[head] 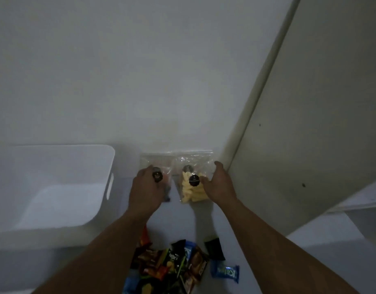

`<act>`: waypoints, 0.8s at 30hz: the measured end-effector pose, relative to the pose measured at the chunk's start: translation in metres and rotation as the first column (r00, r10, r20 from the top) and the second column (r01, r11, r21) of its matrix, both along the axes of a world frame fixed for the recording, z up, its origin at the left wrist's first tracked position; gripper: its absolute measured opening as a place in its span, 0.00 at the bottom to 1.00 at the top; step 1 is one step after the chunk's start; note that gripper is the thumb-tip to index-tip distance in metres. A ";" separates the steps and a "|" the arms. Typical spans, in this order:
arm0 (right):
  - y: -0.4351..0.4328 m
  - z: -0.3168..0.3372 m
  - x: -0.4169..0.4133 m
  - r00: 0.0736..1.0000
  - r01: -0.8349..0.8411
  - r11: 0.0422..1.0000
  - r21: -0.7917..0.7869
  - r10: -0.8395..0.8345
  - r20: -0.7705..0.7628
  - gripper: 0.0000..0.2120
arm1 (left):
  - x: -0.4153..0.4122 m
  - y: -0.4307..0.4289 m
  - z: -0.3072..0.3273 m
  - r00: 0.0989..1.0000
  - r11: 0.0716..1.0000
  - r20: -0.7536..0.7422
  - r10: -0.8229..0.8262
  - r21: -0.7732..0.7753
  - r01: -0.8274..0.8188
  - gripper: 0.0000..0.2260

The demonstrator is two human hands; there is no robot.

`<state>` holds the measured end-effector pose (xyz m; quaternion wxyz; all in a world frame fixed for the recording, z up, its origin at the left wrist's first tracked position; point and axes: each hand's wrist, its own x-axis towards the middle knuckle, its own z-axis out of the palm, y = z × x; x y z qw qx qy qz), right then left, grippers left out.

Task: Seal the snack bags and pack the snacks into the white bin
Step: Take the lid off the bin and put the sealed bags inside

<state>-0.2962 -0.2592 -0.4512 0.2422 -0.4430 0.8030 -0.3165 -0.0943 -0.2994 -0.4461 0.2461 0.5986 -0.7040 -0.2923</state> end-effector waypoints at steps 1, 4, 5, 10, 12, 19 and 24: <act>-0.007 -0.010 -0.002 1.000 0.021 1.000 -0.015 -0.020 0.024 0.35 | -0.004 -0.007 -0.009 0.998 0.998 0.009 0.068 0.013 -0.069 0.19; -0.025 -0.035 -0.005 0.992 0.076 0.996 -0.042 -0.072 0.101 0.36 | -0.010 -0.029 -0.031 0.964 0.964 -0.001 0.265 0.019 -0.265 0.28; -0.030 -0.043 -0.004 0.990 0.087 0.995 -0.051 -0.081 0.114 0.37 | -0.011 -0.035 -0.036 0.954 0.954 -0.015 0.299 0.031 -0.298 0.29; -0.045 -0.065 -0.006 0.979 0.156 0.983 -0.101 -0.140 0.148 0.38 | -0.008 -0.054 -0.060 0.918 0.920 -0.077 0.389 0.081 -0.383 0.31; -0.046 -0.065 -0.006 0.968 0.181 0.978 -0.104 -0.158 0.197 0.38 | -0.009 -0.053 -0.063 0.907 0.911 -0.098 0.411 0.093 -0.402 0.32; -0.048 -0.063 -0.015 0.918 0.273 0.956 -0.103 -0.227 0.326 0.18 | -0.003 -0.061 -0.060 0.890 0.896 -0.107 0.444 0.068 -0.439 0.14; -0.044 -0.062 -0.019 0.882 0.320 0.942 -0.098 -0.259 0.394 0.09 | -0.004 -0.062 -0.055 0.882 0.891 -0.135 0.452 0.099 -0.442 0.12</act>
